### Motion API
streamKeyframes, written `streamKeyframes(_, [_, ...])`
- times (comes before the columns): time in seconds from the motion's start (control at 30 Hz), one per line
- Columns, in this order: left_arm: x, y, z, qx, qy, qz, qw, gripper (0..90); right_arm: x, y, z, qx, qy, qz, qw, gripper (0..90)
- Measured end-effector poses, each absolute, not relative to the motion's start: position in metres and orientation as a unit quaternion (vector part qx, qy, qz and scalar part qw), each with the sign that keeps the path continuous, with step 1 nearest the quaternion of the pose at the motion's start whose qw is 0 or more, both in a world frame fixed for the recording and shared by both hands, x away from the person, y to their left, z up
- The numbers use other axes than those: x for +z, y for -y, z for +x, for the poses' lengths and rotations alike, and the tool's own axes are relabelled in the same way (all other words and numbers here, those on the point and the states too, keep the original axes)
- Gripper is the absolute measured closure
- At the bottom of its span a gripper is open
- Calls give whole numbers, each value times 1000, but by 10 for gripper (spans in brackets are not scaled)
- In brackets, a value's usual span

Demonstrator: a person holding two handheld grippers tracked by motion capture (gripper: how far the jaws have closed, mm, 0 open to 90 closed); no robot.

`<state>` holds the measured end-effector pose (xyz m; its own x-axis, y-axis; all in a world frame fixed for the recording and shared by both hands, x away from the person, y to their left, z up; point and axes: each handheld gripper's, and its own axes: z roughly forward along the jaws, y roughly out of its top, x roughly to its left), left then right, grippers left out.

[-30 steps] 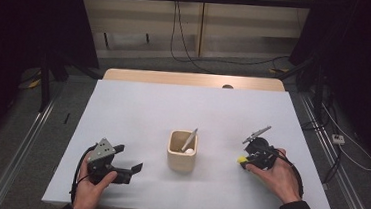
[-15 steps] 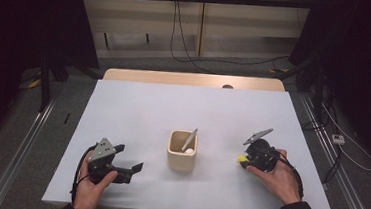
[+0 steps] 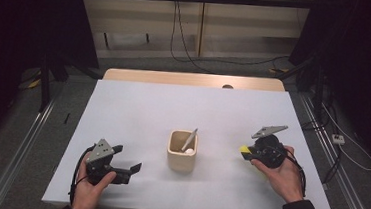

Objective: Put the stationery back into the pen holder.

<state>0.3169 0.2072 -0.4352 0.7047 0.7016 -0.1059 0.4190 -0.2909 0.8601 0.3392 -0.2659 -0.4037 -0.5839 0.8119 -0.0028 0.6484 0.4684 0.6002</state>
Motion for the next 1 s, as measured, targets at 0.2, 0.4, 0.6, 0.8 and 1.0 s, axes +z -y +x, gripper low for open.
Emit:
streamKeyframes(0.2, [-434, -207, 316, 149, -353, 789, 481, 63, -398, 266, 338, 317, -829, 439, 138, 676])
streamKeyframes(0.4, [-434, -208, 315, 149, -352, 790, 479, 63, -390, 261, 334, 341, -821, 431, 156, 677])
streamKeyframes(0.6, [-435, -209, 315, 148, -354, 787, 483, 63, -382, 258, 331, 363, -812, 423, 170, 677])
streamKeyframes(0.8, [-435, -209, 315, 149, -353, 790, 479, 63, -378, 255, 332, 378, -808, 419, 169, 677])
streamKeyframes(1.0, [-435, -209, 315, 149, -354, 789, 480, 63, -373, 253, 331, 396, -800, 415, 175, 676])
